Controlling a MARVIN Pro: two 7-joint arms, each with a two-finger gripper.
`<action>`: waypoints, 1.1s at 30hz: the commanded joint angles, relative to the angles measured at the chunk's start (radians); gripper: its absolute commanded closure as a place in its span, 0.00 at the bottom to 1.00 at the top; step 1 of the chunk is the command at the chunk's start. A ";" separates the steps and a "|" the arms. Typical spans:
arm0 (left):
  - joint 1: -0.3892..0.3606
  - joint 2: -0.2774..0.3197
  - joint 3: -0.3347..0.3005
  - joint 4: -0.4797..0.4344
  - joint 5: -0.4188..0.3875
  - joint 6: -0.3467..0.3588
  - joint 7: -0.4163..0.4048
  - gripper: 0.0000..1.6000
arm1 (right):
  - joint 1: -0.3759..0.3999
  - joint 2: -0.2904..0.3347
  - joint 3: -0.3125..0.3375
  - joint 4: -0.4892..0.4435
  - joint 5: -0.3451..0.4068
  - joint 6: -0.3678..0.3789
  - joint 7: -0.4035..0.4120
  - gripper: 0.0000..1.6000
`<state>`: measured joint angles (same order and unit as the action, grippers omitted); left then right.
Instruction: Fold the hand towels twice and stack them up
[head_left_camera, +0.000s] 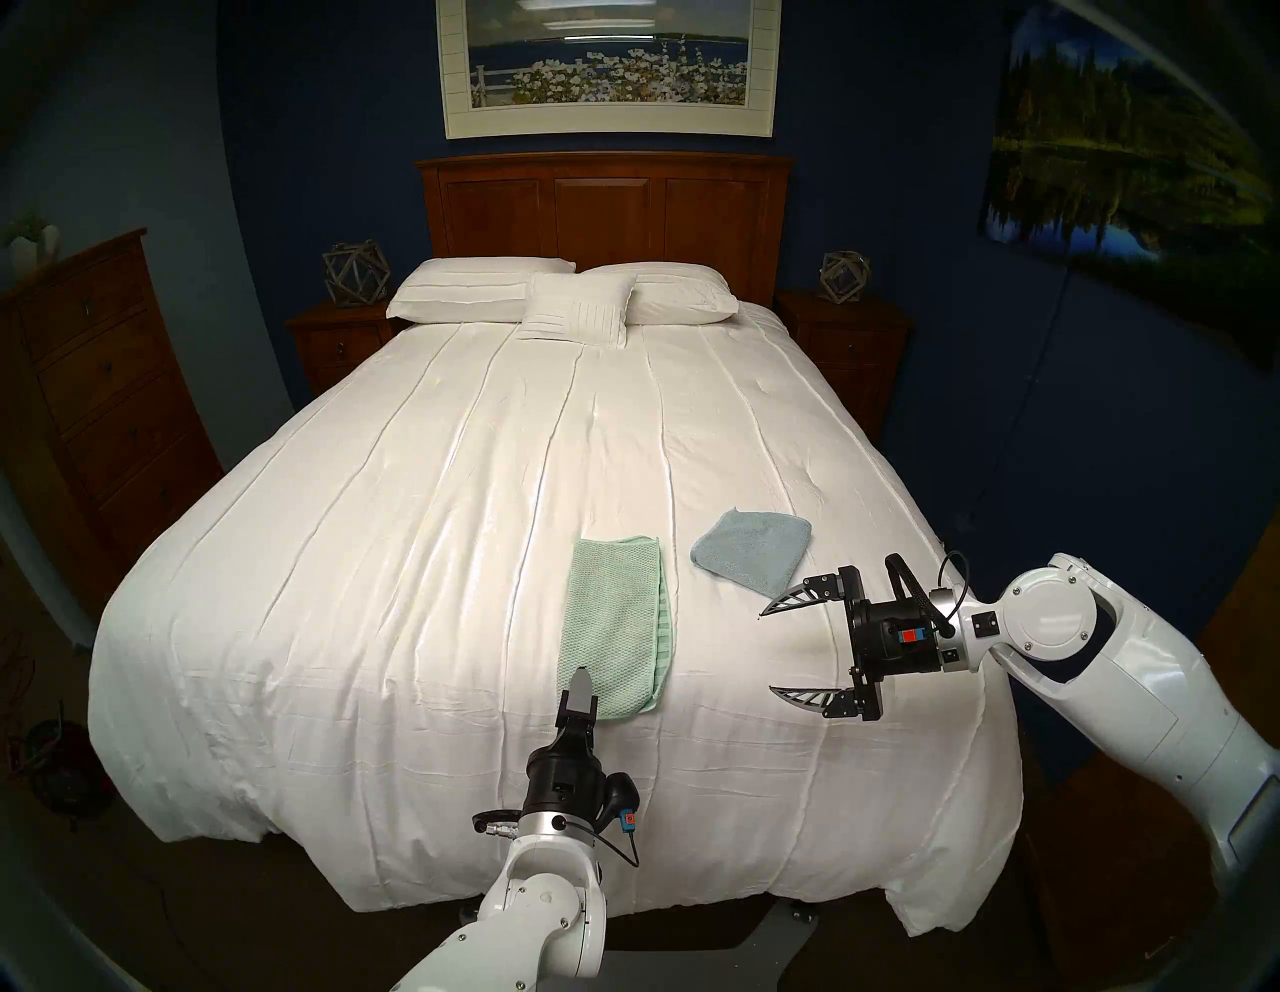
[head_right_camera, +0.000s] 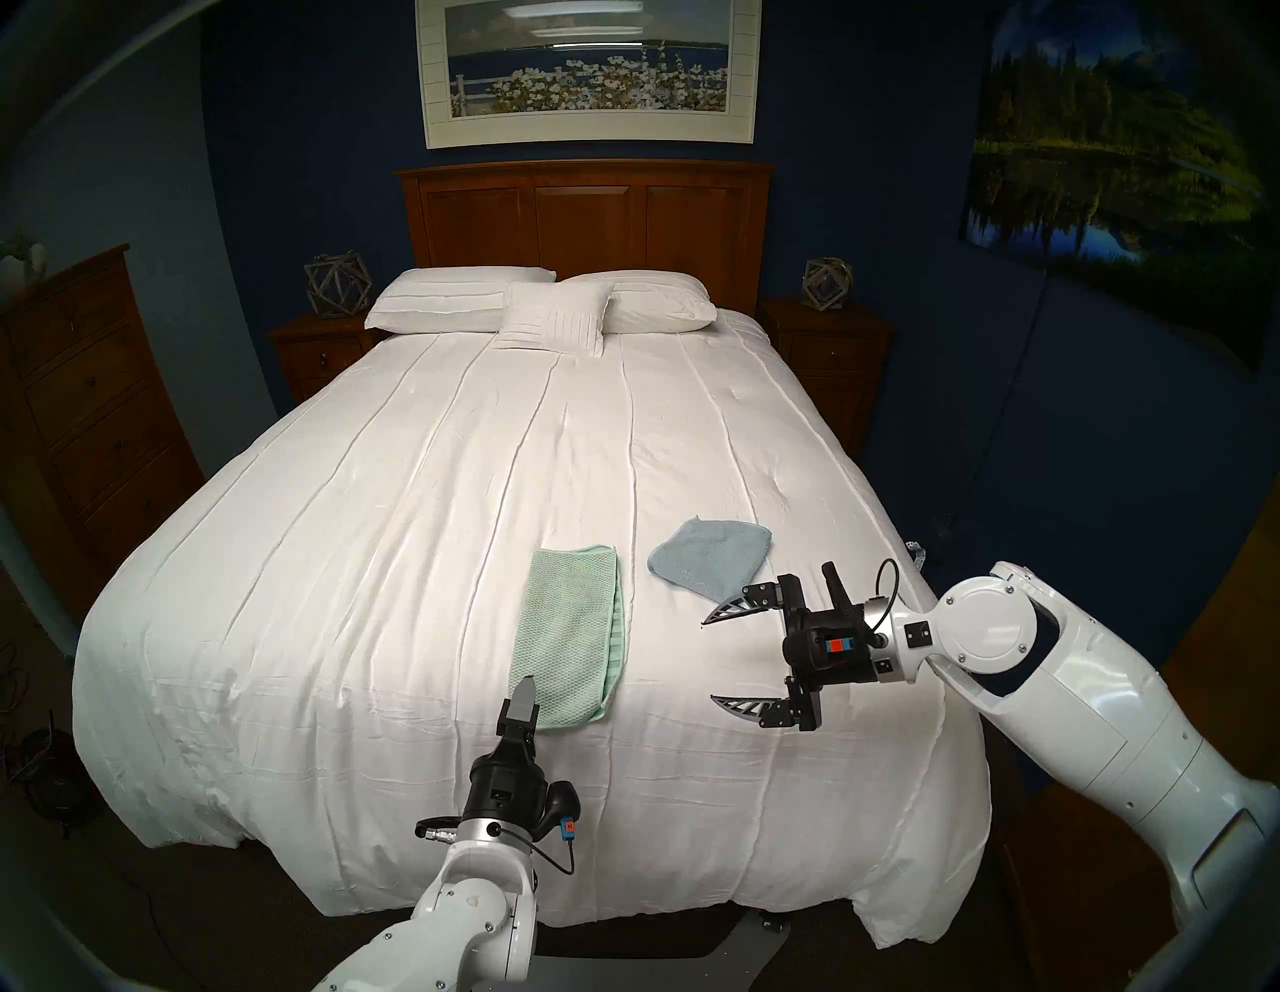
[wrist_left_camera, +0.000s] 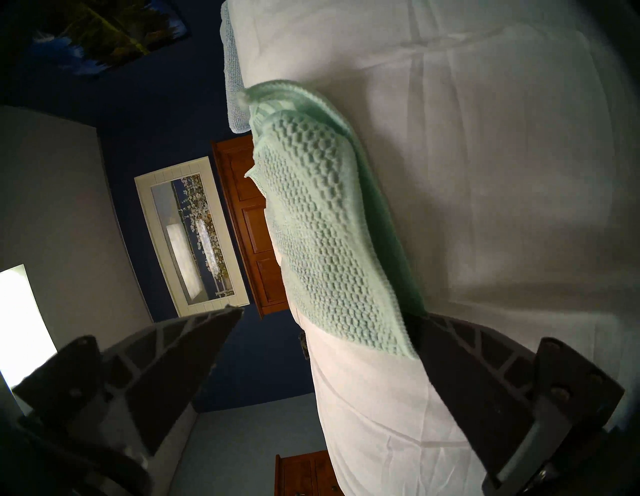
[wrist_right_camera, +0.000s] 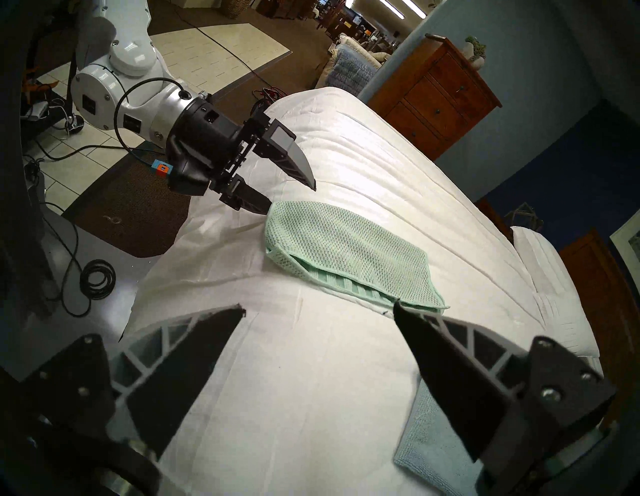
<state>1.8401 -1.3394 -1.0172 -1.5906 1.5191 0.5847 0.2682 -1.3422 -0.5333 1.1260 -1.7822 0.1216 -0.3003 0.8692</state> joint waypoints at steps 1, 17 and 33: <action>0.052 0.074 0.013 -0.117 -0.063 0.006 0.050 0.00 | 0.007 0.006 0.016 -0.021 0.000 -0.002 -0.014 0.00; 0.095 0.189 0.059 -0.248 -0.144 0.049 -0.021 0.00 | 0.004 0.014 0.013 -0.027 0.000 0.000 -0.028 0.00; 0.065 0.272 0.145 -0.220 -0.210 -0.098 -0.007 0.00 | 0.006 0.017 0.009 -0.027 0.001 0.000 -0.032 0.00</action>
<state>1.9342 -1.0656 -0.8734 -1.8147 1.3041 0.4998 0.2448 -1.3430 -0.5147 1.1259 -1.7953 0.1188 -0.2985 0.8446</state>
